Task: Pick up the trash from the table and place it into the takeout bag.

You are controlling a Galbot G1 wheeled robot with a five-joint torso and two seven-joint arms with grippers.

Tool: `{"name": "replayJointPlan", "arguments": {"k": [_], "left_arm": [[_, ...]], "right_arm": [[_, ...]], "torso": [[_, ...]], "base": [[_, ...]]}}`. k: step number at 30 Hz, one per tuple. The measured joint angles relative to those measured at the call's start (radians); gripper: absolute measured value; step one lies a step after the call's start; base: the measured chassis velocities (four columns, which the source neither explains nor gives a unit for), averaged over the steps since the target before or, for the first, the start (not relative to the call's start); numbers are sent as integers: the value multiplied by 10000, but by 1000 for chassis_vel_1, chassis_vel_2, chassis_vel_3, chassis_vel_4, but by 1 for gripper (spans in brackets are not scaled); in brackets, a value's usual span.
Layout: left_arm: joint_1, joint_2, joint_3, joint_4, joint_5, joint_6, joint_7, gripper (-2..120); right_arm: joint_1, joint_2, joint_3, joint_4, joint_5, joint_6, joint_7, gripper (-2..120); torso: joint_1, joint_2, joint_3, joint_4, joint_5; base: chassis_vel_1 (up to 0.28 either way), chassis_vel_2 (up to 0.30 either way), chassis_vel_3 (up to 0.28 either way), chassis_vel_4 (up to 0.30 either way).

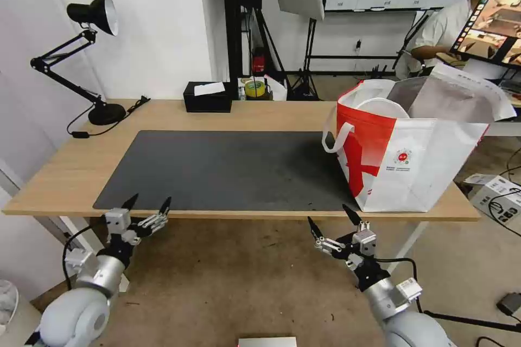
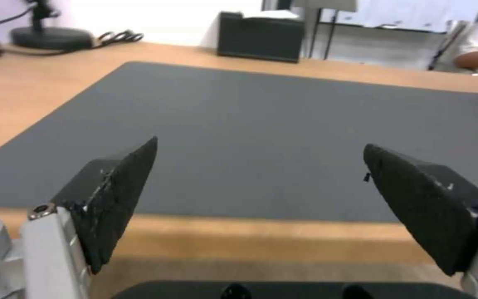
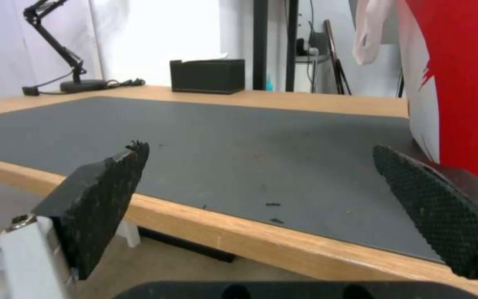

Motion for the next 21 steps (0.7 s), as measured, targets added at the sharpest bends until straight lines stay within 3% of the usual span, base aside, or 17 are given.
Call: {"name": "replayJointPlan", "arguments": {"k": [11, 21], "left_arm": [[494, -579, -111, -273, 268, -67, 70, 100], [476, -596, -71, -295, 318, -35, 82, 100]], "right_arm": [[0, 0, 0, 0, 0, 0, 0, 100], [0, 0, 0, 0, 0, 0, 0, 100]], "torso": [[0, 0, 1, 1, 0], [1, 0, 1, 0, 0]], "base": [[0, 0, 0, 0], [0, 0, 0, 0]]}}
